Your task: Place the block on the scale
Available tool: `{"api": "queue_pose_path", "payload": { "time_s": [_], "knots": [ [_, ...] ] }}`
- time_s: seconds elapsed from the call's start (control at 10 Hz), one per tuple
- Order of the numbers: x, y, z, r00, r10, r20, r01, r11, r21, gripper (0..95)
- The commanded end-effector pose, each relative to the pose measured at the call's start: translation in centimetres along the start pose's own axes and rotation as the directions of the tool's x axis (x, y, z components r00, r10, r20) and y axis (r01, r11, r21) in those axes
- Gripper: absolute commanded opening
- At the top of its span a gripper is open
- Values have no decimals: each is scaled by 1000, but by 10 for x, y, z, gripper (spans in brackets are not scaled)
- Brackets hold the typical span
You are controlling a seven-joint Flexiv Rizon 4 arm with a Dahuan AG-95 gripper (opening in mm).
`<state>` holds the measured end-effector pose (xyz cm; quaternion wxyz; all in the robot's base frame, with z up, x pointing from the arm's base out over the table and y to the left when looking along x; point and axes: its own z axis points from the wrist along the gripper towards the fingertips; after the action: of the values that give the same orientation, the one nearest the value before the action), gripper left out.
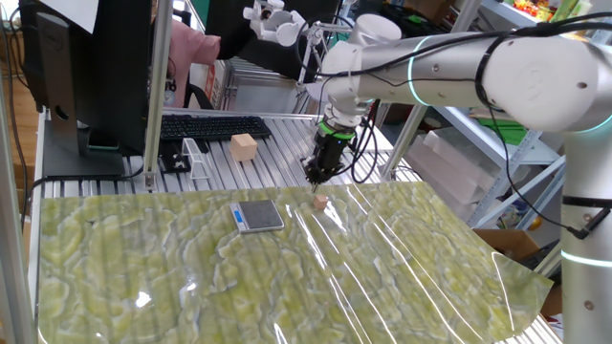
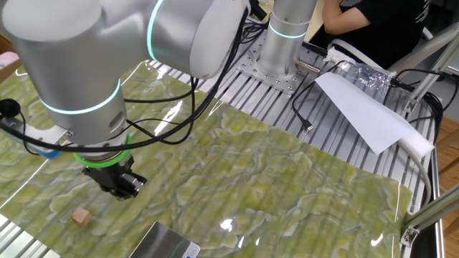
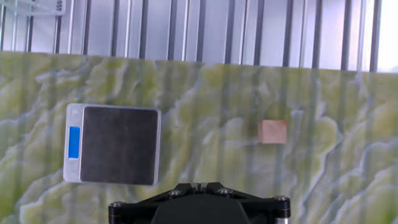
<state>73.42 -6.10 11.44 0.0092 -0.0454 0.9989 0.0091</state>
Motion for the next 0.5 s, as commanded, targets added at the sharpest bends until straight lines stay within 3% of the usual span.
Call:
{"api": "queue_pose_path", "payload": {
  "time_s": [0.1,0.5],
  "knots": [
    [0,-4,0,1000,-2,2,2,1000,1,0],
    [-4,-28,13,1000,-10,8,10,1000,2,0]
  ]
}}
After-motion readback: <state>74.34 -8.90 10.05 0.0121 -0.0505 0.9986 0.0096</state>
